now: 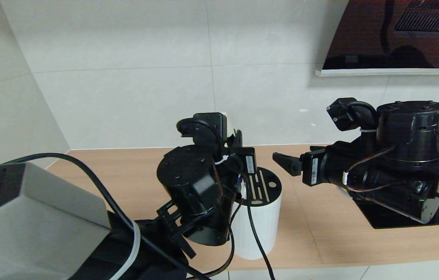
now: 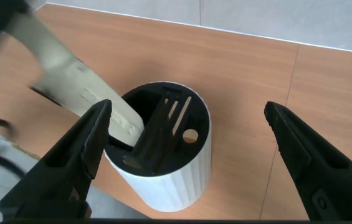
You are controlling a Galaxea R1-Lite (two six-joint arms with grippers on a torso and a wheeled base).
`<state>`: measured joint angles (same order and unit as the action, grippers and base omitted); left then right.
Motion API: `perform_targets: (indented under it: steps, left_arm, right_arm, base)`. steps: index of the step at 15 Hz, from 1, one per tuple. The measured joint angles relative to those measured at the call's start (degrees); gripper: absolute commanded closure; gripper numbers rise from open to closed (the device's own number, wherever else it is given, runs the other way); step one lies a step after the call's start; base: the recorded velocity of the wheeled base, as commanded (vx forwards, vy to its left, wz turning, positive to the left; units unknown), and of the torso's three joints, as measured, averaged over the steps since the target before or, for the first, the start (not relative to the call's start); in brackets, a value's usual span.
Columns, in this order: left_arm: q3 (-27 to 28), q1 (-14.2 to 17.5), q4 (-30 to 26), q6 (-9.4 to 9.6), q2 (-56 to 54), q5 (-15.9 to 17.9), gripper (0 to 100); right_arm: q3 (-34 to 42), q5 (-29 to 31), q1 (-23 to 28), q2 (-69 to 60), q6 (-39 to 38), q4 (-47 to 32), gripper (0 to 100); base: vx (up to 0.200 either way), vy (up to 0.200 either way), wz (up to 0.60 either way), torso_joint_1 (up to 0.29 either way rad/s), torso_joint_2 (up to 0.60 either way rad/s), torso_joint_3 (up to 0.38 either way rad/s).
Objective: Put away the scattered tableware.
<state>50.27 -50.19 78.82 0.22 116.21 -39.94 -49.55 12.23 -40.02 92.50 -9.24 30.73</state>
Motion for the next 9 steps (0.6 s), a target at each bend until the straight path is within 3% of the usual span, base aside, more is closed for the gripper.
perform_targets:
  steps: [9]
  left_arm:
    - [0.38,0.09,2.83,-0.93,7.74,0.17,100]
  right_arm:
    - [0.11,0.0,-0.02,0.35,0.02,0.0,0]
  base:
    - [0.0,0.0,0.0,0.0,0.0,0.0]
